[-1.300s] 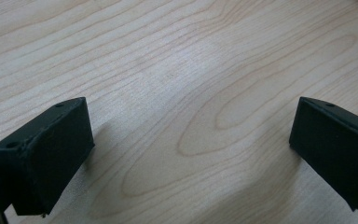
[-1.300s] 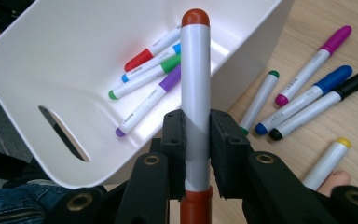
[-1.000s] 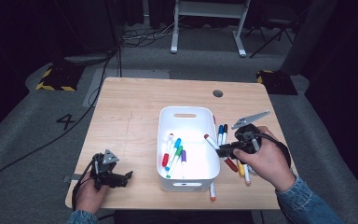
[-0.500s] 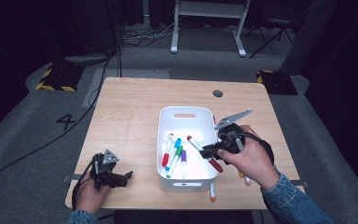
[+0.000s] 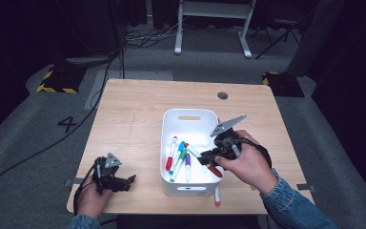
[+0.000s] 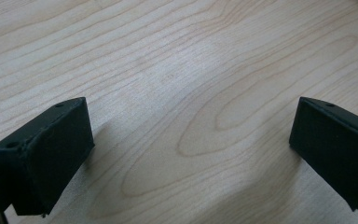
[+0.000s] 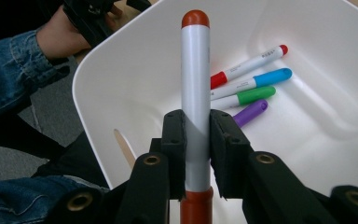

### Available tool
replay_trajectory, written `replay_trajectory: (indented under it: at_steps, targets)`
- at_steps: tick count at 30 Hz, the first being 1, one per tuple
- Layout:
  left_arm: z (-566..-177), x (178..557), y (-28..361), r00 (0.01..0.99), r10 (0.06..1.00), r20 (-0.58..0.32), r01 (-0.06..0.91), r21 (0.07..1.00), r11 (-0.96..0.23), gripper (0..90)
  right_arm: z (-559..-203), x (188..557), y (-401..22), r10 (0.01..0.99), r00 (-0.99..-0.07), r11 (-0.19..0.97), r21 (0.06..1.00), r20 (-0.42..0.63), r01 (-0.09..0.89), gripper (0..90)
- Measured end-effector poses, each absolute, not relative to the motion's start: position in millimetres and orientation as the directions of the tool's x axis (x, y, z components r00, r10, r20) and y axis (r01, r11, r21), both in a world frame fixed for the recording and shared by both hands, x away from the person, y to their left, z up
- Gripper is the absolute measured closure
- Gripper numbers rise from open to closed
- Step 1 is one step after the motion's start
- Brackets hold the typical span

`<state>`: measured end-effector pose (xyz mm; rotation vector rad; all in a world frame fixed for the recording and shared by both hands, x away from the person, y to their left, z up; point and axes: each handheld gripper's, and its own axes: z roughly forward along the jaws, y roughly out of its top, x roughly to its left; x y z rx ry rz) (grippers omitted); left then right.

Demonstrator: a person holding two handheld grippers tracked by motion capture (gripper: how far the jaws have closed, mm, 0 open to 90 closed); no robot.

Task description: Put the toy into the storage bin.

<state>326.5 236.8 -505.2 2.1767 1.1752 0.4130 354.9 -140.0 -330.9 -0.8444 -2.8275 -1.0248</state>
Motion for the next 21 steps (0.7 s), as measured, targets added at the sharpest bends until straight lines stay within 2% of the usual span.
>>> replay_trajectory:
  at_steps: [21]
  targets:
    - [-505, 326, 237, 0.555, 0.832, -0.019, 0.637, 0.653, -0.41, 0.0, -370, 357, -118, 0.457, -0.877, 0.731, 0.5, 0.145, 0.464, 77.0]
